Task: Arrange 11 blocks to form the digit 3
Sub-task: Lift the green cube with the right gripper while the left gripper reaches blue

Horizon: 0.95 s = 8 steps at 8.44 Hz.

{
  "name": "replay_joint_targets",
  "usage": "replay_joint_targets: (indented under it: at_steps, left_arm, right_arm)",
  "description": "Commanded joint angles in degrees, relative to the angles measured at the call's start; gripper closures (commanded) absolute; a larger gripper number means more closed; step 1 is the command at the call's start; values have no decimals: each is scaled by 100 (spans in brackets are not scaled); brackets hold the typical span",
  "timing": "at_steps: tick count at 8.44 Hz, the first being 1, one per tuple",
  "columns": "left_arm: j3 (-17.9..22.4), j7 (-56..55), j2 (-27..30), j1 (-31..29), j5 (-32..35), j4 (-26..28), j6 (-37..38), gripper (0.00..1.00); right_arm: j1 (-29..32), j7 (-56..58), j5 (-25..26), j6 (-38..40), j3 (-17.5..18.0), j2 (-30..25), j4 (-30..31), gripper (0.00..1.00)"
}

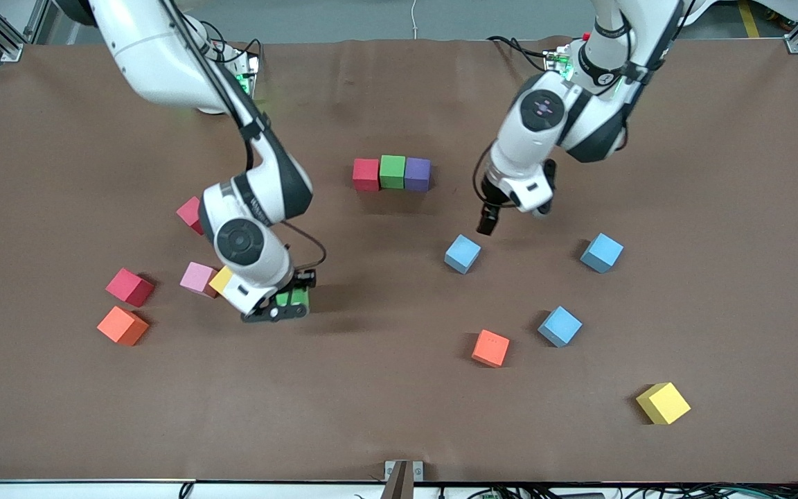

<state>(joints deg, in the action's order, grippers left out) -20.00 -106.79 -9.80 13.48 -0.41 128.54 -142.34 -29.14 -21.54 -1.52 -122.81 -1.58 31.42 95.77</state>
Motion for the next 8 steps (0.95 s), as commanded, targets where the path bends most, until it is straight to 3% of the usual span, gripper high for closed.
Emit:
replay_joint_targets:
  at_steps: [1,2,5,8]
  left_arm:
    - [-57,699,49,-668,94,56,250,0]
    - [-57,1217,22,-1124,224,91,381,0]
    - [-48,2588,-205,-2110,593,171,383,0]
    - [-75,2759,-671,-2578,1875,118,304,0]
  right_arm:
    - [-415,-488,-295,-618,-18,-897,1333,75]
    - [-756,-961,-296,-943,-27,-1144,1800,75]
    - [-1610,-2238,-296,-1480,-27,-1216,2373,75]
    - [-1972,-2546,-296,-2018,-27,-1234,2858,75]
